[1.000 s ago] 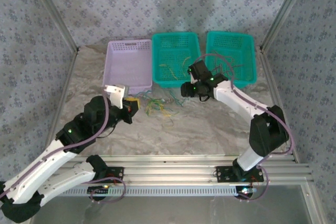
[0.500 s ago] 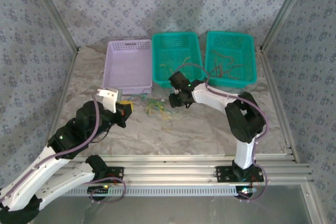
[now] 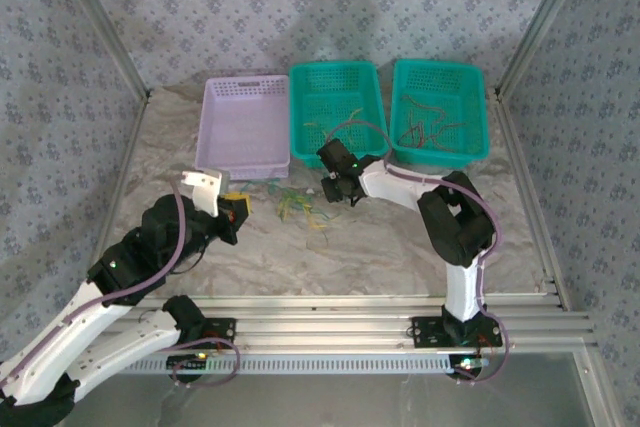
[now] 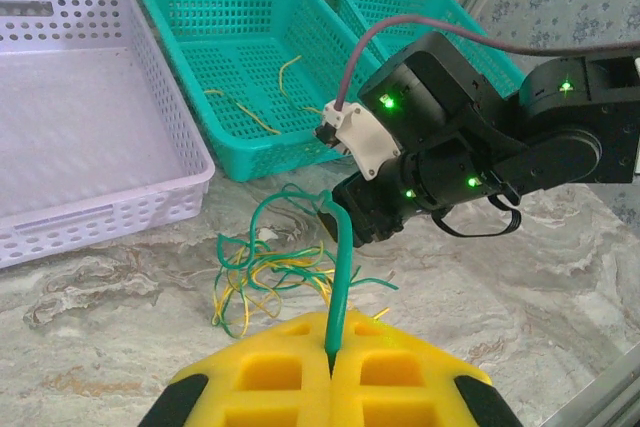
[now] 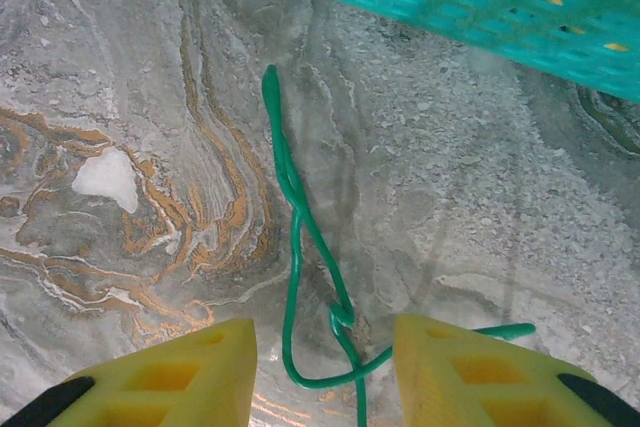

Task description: Untangle the cables

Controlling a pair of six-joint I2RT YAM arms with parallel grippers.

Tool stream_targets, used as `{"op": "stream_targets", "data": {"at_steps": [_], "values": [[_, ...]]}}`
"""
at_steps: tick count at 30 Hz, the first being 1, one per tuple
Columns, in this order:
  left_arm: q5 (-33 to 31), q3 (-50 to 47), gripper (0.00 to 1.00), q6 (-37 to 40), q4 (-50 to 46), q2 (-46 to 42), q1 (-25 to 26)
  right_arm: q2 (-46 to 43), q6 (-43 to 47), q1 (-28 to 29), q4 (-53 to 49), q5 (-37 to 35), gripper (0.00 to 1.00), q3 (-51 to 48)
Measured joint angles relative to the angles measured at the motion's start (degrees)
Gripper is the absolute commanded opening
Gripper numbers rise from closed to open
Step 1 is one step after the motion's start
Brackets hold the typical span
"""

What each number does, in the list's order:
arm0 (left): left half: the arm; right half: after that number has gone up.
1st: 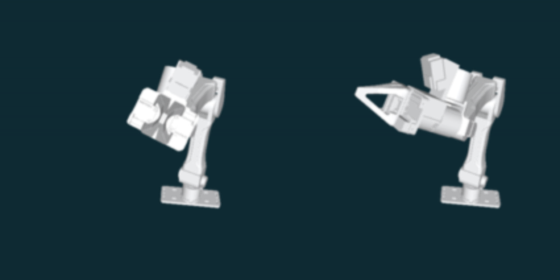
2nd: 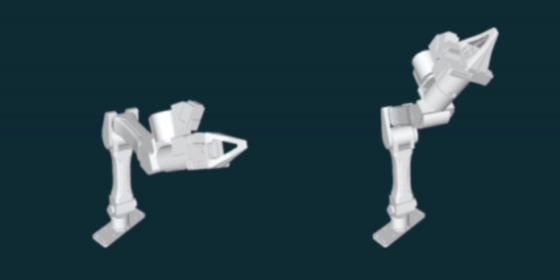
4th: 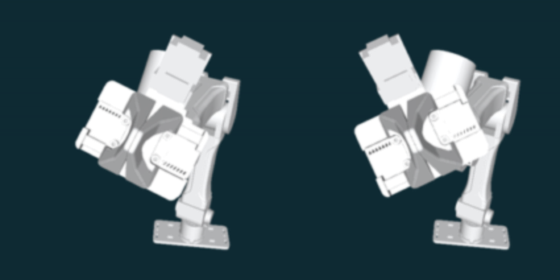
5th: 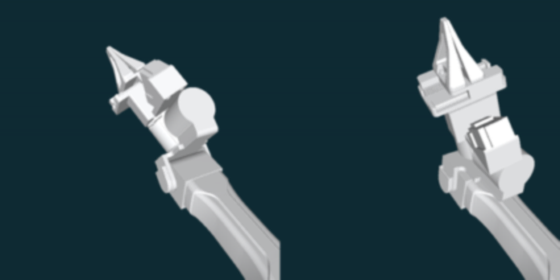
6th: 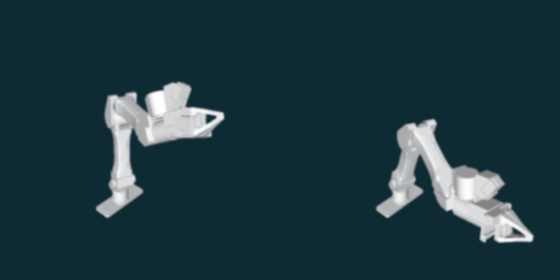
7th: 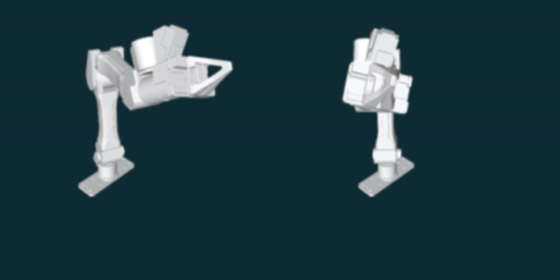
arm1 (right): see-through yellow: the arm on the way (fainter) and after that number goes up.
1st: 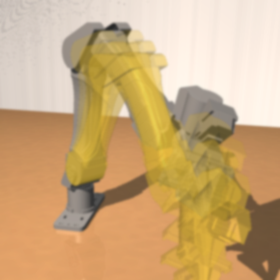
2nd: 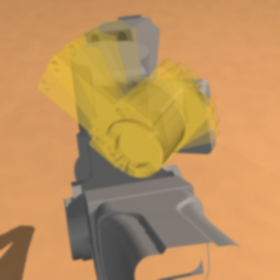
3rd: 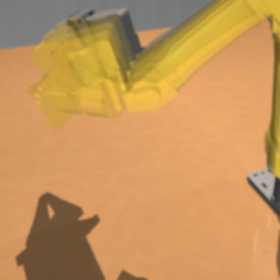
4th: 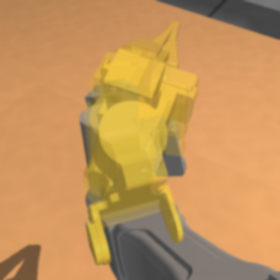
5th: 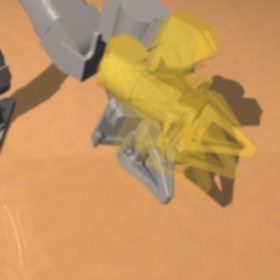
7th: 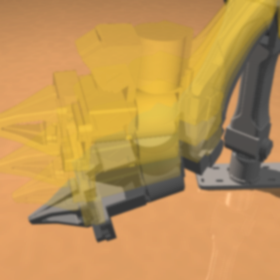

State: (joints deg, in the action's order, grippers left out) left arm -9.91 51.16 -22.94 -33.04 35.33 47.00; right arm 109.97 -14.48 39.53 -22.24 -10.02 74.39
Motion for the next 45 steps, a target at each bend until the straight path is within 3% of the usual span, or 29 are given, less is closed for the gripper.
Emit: {"op": "stream_targets", "data": {"at_steps": [15,30,45], "values": [[0.0,0.0,0.0,0.0,0.0,0.0,0.0,1.8,-0.2,0.0,2.8,0.3,0.28,-1.1],[0.0,0.0,0.0,0.0,0.0,0.0,0.0,1.8,-0.8,0.2,3.2,-0.4,0.01,-1.4],[-0.3,0.0,0.0,0.4,0.0,-0.1,0.0,-6.6,-1.1,2.4,-0.9,-1.3,0.0,-4.9]]}}
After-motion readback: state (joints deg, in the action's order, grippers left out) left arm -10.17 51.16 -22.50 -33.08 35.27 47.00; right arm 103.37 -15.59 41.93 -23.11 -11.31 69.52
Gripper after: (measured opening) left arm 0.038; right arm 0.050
